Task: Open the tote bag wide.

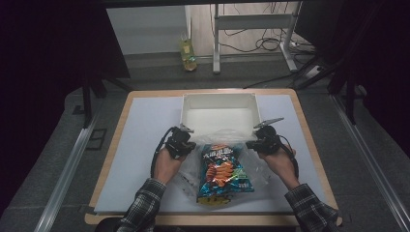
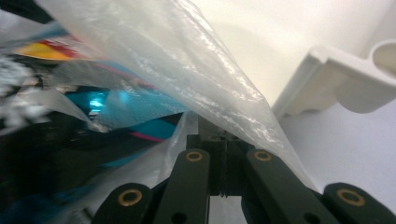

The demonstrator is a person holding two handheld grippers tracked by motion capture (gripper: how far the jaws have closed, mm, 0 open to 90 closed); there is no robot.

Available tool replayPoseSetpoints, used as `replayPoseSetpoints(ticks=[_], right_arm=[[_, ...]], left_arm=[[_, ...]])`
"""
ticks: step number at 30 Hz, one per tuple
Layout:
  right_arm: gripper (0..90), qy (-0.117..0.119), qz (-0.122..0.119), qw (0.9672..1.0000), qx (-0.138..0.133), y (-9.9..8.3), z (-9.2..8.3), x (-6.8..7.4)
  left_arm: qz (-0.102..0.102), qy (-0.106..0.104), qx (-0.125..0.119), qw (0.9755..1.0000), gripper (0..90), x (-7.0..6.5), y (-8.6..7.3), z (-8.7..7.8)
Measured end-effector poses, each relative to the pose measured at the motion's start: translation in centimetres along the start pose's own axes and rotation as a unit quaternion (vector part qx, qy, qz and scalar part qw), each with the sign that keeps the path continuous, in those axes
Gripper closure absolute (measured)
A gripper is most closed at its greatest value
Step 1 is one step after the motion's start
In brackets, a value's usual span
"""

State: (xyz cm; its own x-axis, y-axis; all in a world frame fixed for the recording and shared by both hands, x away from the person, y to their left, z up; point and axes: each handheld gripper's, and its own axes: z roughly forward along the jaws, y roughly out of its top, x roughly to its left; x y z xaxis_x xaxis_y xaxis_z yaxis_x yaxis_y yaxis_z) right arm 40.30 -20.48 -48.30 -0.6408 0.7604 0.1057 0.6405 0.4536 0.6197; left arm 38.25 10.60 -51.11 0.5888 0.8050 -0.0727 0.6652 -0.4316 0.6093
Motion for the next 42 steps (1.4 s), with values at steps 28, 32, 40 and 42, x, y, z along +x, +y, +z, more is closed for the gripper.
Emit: replayPoseSetpoints(ticks=[28, 32, 40, 42], right_arm=[[89.4, 0.060, -0.027, 0.9959, 0.063, -5.5, -0.5, 2.7], [89.3, 0.060, -0.027, 0.9969, 0.042, -5.3, -1.9, 2.4], [89.3, 0.074, -0.033, 0.9968, -0.003, -1.8, -3.4, 2.5], [89.3, 0.081, -0.035, 0.9960, -0.007, -0.9, -2.8, 2.8]], left_arm=[[0.044, -0.123, 0.057, 0.9898, 88.9, -3.5, -3.2, -0.8], [0.045, -0.089, 0.027, 0.9947, 88.3, -2.8, -2.2, -2.8], [0.057, -0.143, -0.035, 0.9875, 87.4, -4.0, 2.3, -4.8], [0.066, -0.143, -0.029, 0.9871, 87.4, -4.8, 3.1, -3.6]])
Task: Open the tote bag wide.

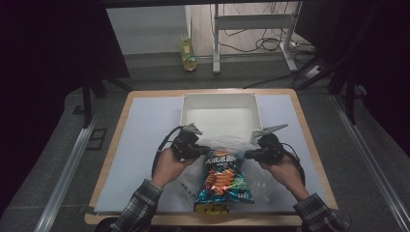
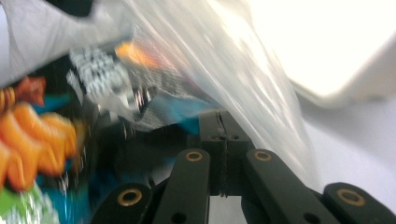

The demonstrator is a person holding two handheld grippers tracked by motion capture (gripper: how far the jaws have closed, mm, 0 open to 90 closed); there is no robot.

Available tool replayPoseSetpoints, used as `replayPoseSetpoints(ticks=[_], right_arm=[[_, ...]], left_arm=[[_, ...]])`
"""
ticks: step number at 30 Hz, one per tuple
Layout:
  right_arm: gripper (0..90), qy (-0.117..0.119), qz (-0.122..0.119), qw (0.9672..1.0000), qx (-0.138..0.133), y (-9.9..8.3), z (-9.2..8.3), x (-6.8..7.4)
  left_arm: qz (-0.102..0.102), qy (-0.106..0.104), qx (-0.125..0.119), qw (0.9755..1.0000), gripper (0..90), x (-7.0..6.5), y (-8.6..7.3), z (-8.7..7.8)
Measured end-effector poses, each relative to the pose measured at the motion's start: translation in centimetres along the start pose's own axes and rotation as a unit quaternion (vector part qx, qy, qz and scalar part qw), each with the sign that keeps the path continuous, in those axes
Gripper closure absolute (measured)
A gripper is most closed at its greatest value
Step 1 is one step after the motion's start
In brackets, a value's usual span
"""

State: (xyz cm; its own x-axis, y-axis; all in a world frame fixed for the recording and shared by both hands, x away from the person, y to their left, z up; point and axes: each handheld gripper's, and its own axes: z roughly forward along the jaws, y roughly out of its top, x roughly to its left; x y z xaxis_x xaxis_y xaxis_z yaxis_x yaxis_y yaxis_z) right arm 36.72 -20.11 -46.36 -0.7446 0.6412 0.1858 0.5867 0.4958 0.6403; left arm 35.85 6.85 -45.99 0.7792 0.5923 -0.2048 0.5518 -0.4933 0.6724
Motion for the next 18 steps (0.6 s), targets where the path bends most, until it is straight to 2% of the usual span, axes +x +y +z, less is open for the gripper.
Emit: replayPoseSetpoints(ticks=[2, 3, 4, 8, 12, 14, 17, 18], right_arm=[[89.3, -0.004, -0.007, 1.0000, 0.003, 0.7, 0.9, 0.1], [89.3, -0.017, -0.013, 0.9998, 0.006, 1.0, 1.3, 0.0], [89.3, -0.036, -0.019, 0.9991, 0.010, 1.2, 1.7, -0.2], [89.4, -0.058, -0.004, 0.9981, 0.022, 1.3, 3.0, -1.8], [89.4, -0.072, 0.007, 0.9968, 0.034, 0.7, 3.9, -3.1], [89.4, -0.079, 0.011, 0.9961, 0.039, 0.4, 4.1, -3.5], [89.5, -0.098, 0.007, 0.9937, 0.054, -0.1, 4.2, -3.9], [89.5, -0.100, 0.007, 0.9932, 0.059, -0.3, 4.3, -4.0]], left_arm=[[0.012, 0.022, 0.020, 0.9995, 87.1, 0.1, 0.5, 1.5], [0.015, 0.039, 0.029, 0.9987, 87.0, 0.4, 0.6, 2.4], [0.009, 0.053, 0.038, 0.9979, 87.1, 0.8, 0.6, 3.1], [-0.019, 0.089, 0.049, 0.9947, 87.6, 2.9, 0.0, 4.6], [-0.023, 0.108, 0.064, 0.9918, 88.1, 3.9, -0.9, 5.0], [-0.031, 0.102, 0.061, 0.9925, 88.8, 4.2, -1.3, 4.9], [-0.025, 0.114, 0.071, 0.9906, 88.8, 4.2, -1.8, 4.8], [-0.026, 0.111, 0.074, 0.9908, 88.8, 4.4, -2.1, 4.8]])
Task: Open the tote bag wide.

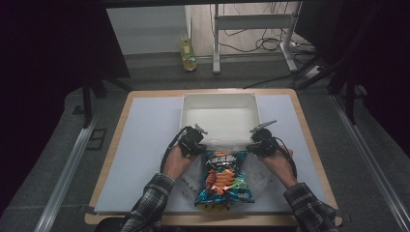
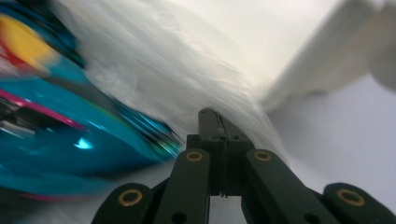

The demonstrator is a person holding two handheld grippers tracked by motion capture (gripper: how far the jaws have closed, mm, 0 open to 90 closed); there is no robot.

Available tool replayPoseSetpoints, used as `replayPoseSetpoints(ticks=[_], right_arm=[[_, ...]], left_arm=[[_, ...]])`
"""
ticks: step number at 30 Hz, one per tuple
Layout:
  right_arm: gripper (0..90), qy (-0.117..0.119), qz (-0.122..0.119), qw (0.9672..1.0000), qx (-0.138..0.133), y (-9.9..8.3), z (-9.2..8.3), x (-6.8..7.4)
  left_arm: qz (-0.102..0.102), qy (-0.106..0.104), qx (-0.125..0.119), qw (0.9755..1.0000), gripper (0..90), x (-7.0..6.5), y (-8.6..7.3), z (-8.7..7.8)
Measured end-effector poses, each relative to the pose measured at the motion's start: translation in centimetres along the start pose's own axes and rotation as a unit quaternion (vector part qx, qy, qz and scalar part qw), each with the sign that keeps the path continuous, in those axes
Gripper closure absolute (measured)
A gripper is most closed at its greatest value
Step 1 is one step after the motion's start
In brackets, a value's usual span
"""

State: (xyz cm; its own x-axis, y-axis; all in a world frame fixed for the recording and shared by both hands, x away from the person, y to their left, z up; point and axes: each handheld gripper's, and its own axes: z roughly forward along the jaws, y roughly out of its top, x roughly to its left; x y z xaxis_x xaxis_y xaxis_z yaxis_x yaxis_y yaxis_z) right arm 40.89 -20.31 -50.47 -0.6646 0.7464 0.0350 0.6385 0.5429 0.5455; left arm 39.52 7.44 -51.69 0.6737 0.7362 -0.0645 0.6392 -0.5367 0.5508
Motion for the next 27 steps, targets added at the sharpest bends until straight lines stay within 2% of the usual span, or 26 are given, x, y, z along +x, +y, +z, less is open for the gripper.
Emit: replayPoseSetpoints(ticks=[2, 5, 10, 12, 13, 14, 15, 17, 19, 22, 23, 27], right_arm=[[89.5, 0.003, 0.006, 1.0000, -0.001, -0.4, 0.1, -0.2], [89.5, 0.011, 0.013, 0.9998, -0.002, -0.8, -0.1, -0.2], [89.6, 0.038, 0.013, 0.9992, 0.004, -1.7, -0.6, 0.0], [89.6, 0.044, 0.009, 0.9990, 0.006, -2.2, -0.9, 0.3], [89.6, 0.045, 0.006, 0.9989, 0.007, -2.4, -1.0, 0.5], [89.6, 0.051, 0.006, 0.9987, 0.009, -2.6, -1.2, 0.6], [89.6, 0.056, 0.007, 0.9984, 0.011, -2.8, -1.3, 0.6], [89.6, 0.065, 0.006, 0.9978, 0.015, -3.2, -1.6, 0.8], [89.5, 0.068, 0.005, 0.9976, 0.014, -3.4, -1.7, 0.8], [89.5, 0.074, 0.004, 0.9971, 0.015, -3.6, -1.8, 0.8], [89.5, 0.075, 0.007, 0.9971, 0.013, -3.6, -1.7, 0.8], [89.5, 0.078, 0.009, 0.9968, 0.012, -3.8, -1.9, 0.5]], left_arm=[[-0.015, -0.012, -0.005, 0.9998, 88.9, 0.4, -0.5, -0.2], [-0.013, -0.019, 0.006, 0.9997, 89.0, 0.5, -1.0, -0.5], [-0.021, -0.049, 0.017, 0.9984, 88.9, 0.8, -2.5, -1.5], [-0.029, -0.063, 0.014, 0.9975, 88.9, 1.2, -3.3, -1.9], [-0.033, -0.062, 0.014, 0.9974, 88.9, 1.5, -3.7, -2.1], [-0.031, -0.068, 0.013, 0.9971, 88.9, 1.9, -4.1, -2.3], [-0.035, -0.078, 0.007, 0.9963, 88.9, 2.3, -4.6, -2.5], [-0.046, -0.086, -0.007, 0.9952, 89.0, 2.9, -5.5, -2.8], [-0.047, -0.085, -0.013, 0.9952, 89.0, 3.1, -6.1, -3.0], [-0.035, -0.064, -0.010, 0.9973, 89.0, 2.9, -6.5, -3.4], [-0.041, -0.059, -0.008, 0.9974, 89.0, 3.1, -6.6, -3.6], [-0.064, -0.071, 0.008, 0.9954, 89.0, 3.9, -7.7, -4.4]])
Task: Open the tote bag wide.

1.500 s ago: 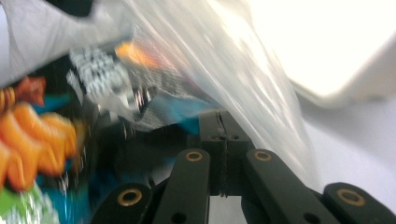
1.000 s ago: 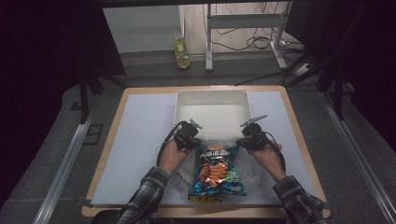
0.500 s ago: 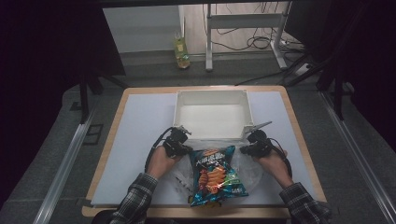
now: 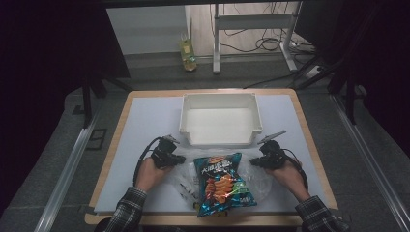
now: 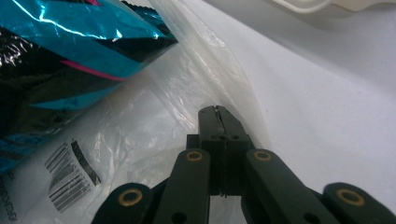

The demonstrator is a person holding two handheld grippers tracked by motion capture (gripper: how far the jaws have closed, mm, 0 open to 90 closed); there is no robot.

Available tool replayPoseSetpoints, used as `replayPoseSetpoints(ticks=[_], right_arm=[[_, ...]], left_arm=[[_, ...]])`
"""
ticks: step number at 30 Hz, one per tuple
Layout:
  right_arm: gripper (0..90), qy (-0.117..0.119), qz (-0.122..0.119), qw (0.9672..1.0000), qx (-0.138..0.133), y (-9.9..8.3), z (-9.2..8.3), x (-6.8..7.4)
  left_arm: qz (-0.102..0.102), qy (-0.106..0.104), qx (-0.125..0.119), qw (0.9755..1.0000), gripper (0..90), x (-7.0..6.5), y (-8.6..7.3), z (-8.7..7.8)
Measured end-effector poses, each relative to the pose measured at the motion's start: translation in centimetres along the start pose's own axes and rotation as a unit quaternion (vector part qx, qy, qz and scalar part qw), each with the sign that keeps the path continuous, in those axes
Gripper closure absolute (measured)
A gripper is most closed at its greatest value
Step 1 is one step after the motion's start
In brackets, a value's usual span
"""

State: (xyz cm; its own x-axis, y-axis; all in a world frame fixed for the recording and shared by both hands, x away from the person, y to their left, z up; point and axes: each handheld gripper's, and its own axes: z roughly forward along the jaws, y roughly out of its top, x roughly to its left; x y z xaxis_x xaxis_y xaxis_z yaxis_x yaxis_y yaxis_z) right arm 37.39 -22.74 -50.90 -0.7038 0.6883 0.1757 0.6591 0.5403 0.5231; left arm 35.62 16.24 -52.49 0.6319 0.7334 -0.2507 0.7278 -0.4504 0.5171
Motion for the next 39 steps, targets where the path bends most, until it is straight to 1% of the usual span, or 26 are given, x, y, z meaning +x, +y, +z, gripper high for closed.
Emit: replayPoseSetpoints(ticks=[2, 5, 7, 8, 10, 12, 13, 14, 15, 16, 17, 18, 19, 20, 21, 23, 24, 25, 26, 28, 31, 33, 35, 36, 37, 39], right_arm=[[89.4, -0.002, -0.002, 1.0000, 0.000, -0.1, -0.3, 0.0], [89.3, -0.002, -0.005, 0.9999, -0.011, 0.0, -0.9, 0.1], [89.4, 0.007, -0.010, 0.9995, -0.028, 0.4, -1.5, 0.4], [89.4, 0.012, -0.011, 0.9993, -0.033, 0.6, -1.8, 0.6], [89.3, 0.017, -0.019, 0.9985, -0.048, 1.3, -2.3, 1.2], [89.3, 0.018, -0.026, 0.9976, -0.061, 2.2, -2.4, 1.6], [89.3, 0.013, -0.027, 0.9975, -0.064, 2.7, -2.3, 1.7], [89.3, 0.007, -0.029, 0.9977, -0.061, 3.1, -2.0, 1.7], [89.3, -0.003, -0.031, 0.9979, -0.057, 3.5, -1.6, 1.7], [89.4, -0.017, -0.035, 0.9978, -0.054, 3.7, -1.1, 1.5], [89.3, -0.031, -0.034, 0.9977, -0.050, 3.9, -0.6, 1.3], [89.4, -0.036, -0.027, 0.9978, -0.048, 4.0, -0.1, 0.9], [89.4, -0.036, -0.019, 0.9981, -0.046, 4.0, 0.4, 0.5], [89.4, -0.040, -0.017, 0.9982, -0.041, 4.0, 0.8, 0.2], [89.4, -0.046, -0.016, 0.9982, -0.036, 4.0, 1.3, 0.0], [89.4, -0.052, -0.016, 0.9981, -0.029, 3.8, 2.0, -0.2], [89.4, -0.055, -0.016, 0.9981, -0.024, 3.6, 2.3, -0.3], [89.4, -0.055, -0.016, 0.9980, -0.027, 3.4, 2.4, -0.3], [89.4, -0.055, -0.016, 0.9979, -0.029, 3.2, 2.3, -0.3], [89.4, -0.063, -0.023, 0.9974, -0.024, 2.9, 2.0, -0.3], [89.5, -0.065, -0.020, 0.9973, -0.027, 2.0, 1.4, -0.5], [89.5, -0.067, -0.016, 0.9972, -0.028, 1.2, 0.9, -0.6], [89.5, -0.072, -0.018, 0.9969, -0.028, 0.5, 0.3, -0.7], [89.5, -0.074, -0.019, 0.9967, -0.027, 0.1, 0.0, -0.7], [89.5, -0.075, -0.020, 0.9966, -0.028, -0.4, -0.3, -0.8], [89.5, -0.077, -0.013, 0.9966, -0.027, -1.1, -0.9, -1.0]], left_arm=[[0.007, 0.010, -0.004, 0.9999, 88.9, -0.1, -0.4, -0.8], [0.021, 0.004, -0.037, 0.9991, 87.4, -0.9, -0.1, -2.5], [0.042, 0.009, -0.057, 0.9974, 86.4, -1.9, 0.8, -3.6], [0.049, 0.007, -0.072, 0.9962, 86.4, -2.5, 1.3, -4.0], [0.072, 0.000, -0.093, 0.9931, 85.7, -3.7, 2.5, -4.3], [0.089, 0.009, -0.102, 0.9908, 84.2, -4.8, 3.7, -3.8], [0.095, 0.017, -0.100, 0.9902, 84.0, -5.1, 4.2, -3.1], [0.096, 0.025, -0.095, 0.9905, 84.2, -5.2, 4.6, -2.3], [0.096, 0.039, -0.085, 0.9910, 84.5, -5.0, 4.9, -1.5], [0.091, 0.055, -0.078, 0.9912, 85.1, -4.8, 5.1, -0.6], [0.084, 0.067, -0.070, 0.9918, 86.0, -4.4, 5.1, 0.3], [0.077, 0.076, -0.064, 0.9920, 86.7, -4.0, 5.0, 1.0], [0.078, 0.087, -0.054, 0.9917, 87.6, -3.6, 4.9, 1.6], [0.081, 0.099, -0.046, 0.9907, 88.2, -3.3, 4.7, 2.1], [0.079, 0.104, -0.042, 0.9906, 88.7, -3.2, 4.5, 2.6], [0.086, 0.124, -0.033, 0.9880, 88.9, -3.1, 4.0, 3.2], [0.096, 0.128, -0.030, 0.9867, 88.9, -3.0, 3.7, 3.3], [0.093, 0.129, -0.036, 0.9867, 89.0, -3.0, 3.5, 3.2], [0.096, 0.133, -0.033, 0.9859, 89.0, -3.0, 3.2, 3.0], [0.101, 0.145, -0.027, 0.9839, 89.0, -2.9, 2.6, 2.6], [0.092, 0.141, -0.031, 0.9851, 89.0, -2.6, 1.2, 1.8], [0.088, 0.144, -0.030, 0.9852, 89.0, -2.5, 0.4, 1.3], [0.085, 0.146, -0.030, 0.9852, 89.1, -2.4, -0.4, 0.8], [0.080, 0.146, -0.032, 0.9855, 89.0, -2.4, -0.9, 0.6], [0.075, 0.144, -0.037, 0.9861, 89.0, -2.3, -1.3, 0.3], [0.069, 0.136, -0.043, 0.9874, 89.0, -2.1, -1.8, 0.0]])
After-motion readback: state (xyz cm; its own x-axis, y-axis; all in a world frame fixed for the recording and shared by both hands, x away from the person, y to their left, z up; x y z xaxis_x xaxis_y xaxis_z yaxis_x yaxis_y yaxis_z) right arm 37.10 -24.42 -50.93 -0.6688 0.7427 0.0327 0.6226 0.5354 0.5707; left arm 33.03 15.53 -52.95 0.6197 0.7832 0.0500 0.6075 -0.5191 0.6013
